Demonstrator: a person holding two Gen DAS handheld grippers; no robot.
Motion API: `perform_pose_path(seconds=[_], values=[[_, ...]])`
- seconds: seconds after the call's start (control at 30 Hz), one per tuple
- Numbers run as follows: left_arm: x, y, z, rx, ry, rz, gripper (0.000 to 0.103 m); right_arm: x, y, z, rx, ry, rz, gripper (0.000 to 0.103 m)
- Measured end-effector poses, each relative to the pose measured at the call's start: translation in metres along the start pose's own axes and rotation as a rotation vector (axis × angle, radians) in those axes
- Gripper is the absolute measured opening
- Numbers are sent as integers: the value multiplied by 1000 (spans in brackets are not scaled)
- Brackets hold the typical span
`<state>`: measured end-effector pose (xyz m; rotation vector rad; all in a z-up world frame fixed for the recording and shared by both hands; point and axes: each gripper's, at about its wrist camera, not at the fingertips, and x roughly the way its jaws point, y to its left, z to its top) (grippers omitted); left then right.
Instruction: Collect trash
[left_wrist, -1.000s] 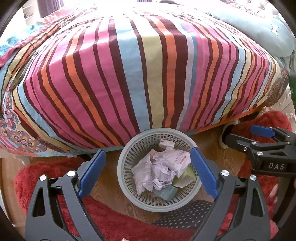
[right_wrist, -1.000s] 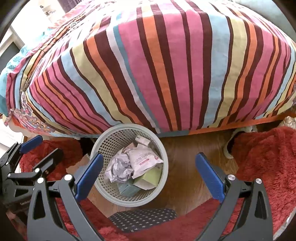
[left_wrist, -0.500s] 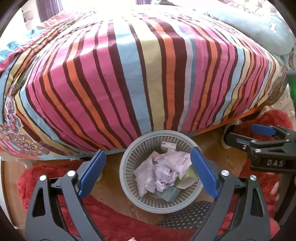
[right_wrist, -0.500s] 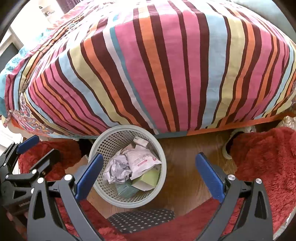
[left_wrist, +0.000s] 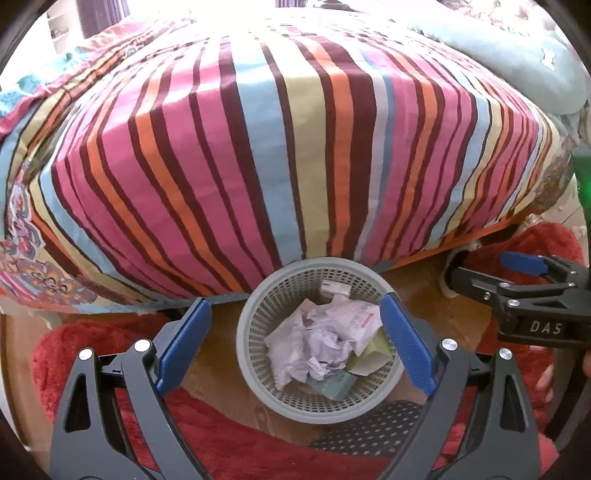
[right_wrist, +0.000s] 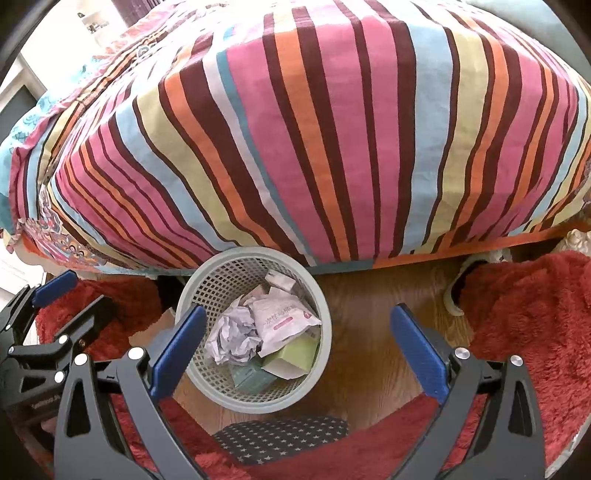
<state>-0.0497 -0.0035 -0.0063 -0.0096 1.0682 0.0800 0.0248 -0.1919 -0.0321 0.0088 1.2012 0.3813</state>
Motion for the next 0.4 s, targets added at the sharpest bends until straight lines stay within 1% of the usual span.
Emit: perform_pose_path(seconds=[0.07,0.3,0.4], values=[[-1,-3,-1,18,-9,21,90,1,1,-1,-1,3,1,95],[1,-1,3,-8,21,-4,90,2,3,-2,7,-3,-3,95],[0,-1,2,-12,17,-4,90,2,3,-2,11,-2,-2,95]])
